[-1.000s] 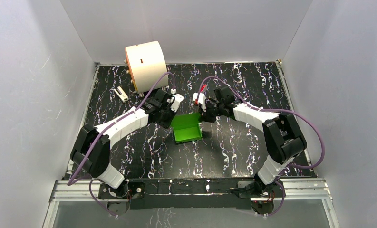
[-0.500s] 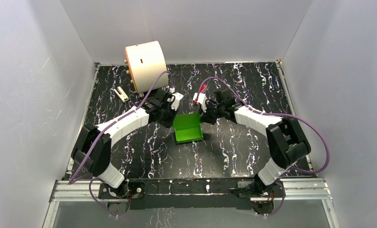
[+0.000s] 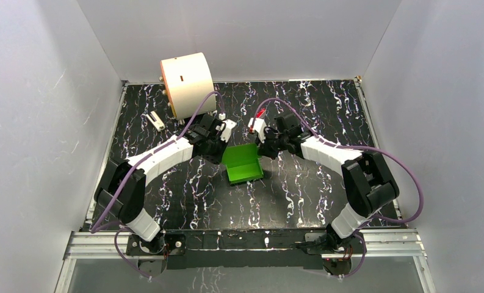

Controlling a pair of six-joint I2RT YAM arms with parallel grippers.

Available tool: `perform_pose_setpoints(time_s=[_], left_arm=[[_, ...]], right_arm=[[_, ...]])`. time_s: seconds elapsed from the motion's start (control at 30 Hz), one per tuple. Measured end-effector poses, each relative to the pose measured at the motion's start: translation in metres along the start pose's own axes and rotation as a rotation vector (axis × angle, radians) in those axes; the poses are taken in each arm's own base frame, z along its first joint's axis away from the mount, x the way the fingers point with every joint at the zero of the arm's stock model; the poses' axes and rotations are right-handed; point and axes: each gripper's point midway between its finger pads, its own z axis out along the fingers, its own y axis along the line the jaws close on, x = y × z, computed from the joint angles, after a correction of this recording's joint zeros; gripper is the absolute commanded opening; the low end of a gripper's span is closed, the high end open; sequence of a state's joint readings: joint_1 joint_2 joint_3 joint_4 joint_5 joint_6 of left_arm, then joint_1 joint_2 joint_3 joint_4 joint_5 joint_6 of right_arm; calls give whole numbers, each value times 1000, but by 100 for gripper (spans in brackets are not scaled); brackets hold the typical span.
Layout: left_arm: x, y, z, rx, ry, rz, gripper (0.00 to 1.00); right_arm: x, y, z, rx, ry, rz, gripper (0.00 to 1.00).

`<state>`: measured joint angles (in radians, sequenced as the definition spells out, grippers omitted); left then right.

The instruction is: Fold the paper box

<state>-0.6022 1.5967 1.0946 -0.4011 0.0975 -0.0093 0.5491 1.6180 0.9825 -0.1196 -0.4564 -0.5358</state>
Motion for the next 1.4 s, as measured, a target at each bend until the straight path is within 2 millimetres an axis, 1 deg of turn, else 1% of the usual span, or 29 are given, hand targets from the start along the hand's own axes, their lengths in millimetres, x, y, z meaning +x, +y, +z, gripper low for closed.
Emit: perform_pose_setpoints(time_s=[0.23,0.53,0.7,0.83,1.0,1.1,1.2,1.4], left_arm=[[-1,-1,0,-18,-5,-98,0],[-9,0,3,-81,-44,-294,0],[-14,-4,7,-80,-77,-334,10],[-17,-3,7,-78,-93,-289,18],[-13,0,5,-86,-72,-173,25],[-10,2,0,-82,-41,-89,26],[-12,6,-5,-64,-30,-12,26],[-14,12,-7,-13,-32,68,24]], right_arm=[[-2,-7,3,94,27,64,0],[-10,-12,-1,296,61,194,0],[-9,-15,-4,379,64,237,0],[-5,-16,-4,401,68,243,0],[-9,-13,-1,385,58,187,0],[-12,-11,1,361,51,147,0],[-13,-10,2,338,48,113,0],[-15,-6,4,298,40,69,0]])
